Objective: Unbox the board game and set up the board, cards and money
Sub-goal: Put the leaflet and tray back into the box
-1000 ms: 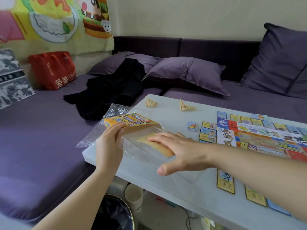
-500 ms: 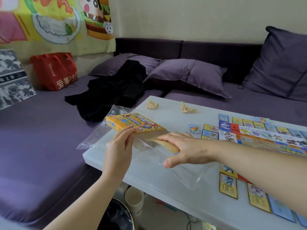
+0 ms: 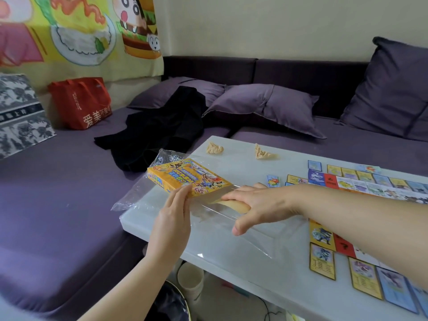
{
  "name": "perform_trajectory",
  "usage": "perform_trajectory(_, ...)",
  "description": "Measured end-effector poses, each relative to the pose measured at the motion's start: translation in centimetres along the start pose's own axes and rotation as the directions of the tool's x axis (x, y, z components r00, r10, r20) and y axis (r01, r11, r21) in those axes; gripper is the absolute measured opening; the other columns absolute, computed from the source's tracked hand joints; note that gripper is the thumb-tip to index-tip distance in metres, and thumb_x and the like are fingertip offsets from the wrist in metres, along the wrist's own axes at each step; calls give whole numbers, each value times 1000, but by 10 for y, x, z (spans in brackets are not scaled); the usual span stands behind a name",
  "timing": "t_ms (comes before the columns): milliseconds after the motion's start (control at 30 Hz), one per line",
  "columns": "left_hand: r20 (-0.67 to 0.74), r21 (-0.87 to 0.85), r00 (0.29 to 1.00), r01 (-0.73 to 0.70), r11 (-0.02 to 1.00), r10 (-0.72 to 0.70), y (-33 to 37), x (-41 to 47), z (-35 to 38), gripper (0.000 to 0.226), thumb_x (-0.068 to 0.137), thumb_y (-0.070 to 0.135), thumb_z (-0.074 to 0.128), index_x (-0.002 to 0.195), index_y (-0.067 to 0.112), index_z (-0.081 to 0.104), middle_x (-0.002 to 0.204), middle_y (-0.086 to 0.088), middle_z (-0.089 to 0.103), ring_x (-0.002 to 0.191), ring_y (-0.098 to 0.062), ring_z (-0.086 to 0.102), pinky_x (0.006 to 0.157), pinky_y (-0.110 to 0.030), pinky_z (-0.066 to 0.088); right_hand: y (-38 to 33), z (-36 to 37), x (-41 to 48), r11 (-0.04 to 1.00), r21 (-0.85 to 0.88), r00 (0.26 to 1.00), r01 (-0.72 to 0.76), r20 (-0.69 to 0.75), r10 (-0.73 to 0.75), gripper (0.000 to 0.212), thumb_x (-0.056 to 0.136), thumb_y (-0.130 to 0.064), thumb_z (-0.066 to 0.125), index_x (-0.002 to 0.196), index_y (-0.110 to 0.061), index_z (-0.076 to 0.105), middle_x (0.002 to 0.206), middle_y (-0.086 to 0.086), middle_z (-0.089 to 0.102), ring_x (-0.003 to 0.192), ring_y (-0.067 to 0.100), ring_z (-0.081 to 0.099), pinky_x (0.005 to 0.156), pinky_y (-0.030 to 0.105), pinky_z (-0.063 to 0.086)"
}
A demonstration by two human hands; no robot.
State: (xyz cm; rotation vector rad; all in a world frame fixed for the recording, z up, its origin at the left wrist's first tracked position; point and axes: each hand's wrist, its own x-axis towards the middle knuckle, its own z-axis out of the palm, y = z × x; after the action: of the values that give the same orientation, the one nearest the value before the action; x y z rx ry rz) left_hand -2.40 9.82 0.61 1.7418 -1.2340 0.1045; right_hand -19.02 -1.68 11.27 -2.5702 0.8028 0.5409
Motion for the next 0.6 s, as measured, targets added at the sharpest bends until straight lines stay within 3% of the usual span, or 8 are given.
perform_trajectory(267, 14, -15, 1000, -5, 1000, 6, -2, 1, -5, 33, 99, 15, 42, 130, 14, 53, 124, 7, 56, 110, -3, 49, 84, -4, 31, 0, 13, 1, 986, 159, 987, 48, -161, -22, 89, 58, -65, 51, 141, -49, 23, 148, -19, 24, 136, 9, 13, 112, 46, 21)
perform_trajectory(333, 30, -71, 998, 56, 996, -54, -2, 0, -6, 33, 99, 12, 40, 128, 21, 53, 120, 13, 57, 102, 2, 49, 82, -2, 31, 1, 15, 1, 978, 202, 983, 54, -180, -17, 87, 58, -64, 51, 140, -48, 26, 145, -18, 27, 134, 9, 16, 112, 45, 21)
perform_trajectory(433, 45, -281, 973, 231, 931, -228, -2, 3, -5, 41, 99, 8, 33, 125, 38, 46, 110, 25, 60, 87, 1, 54, 78, -22, 40, 1, 20, 3, 979, 196, 979, 60, -202, -20, 83, 58, -64, 50, 137, -49, 29, 141, -19, 31, 129, 8, 20, 109, 45, 23)
perform_trajectory(533, 42, -449, 949, 298, 842, -313, -6, 10, -2, 51, 98, 3, 27, 139, 33, 33, 108, 18, 62, 81, -11, 55, 77, -51, 50, 0, 21, 4, 984, 168, 978, 54, -210, -18, 79, 58, -66, 48, 134, -50, 31, 139, -20, 32, 127, 8, 22, 107, 45, 24)
perform_trajectory(600, 60, -506, 931, 340, 792, -361, -7, 14, 0, 53, 99, 2, 26, 141, 34, 28, 110, 12, 61, 82, -11, 55, 80, -56, 49, -1, 19, 4, 985, 167, 980, 45, -200, -11, 80, 58, -66, 48, 134, -51, 31, 140, -20, 32, 128, 9, 21, 107, 46, 23)
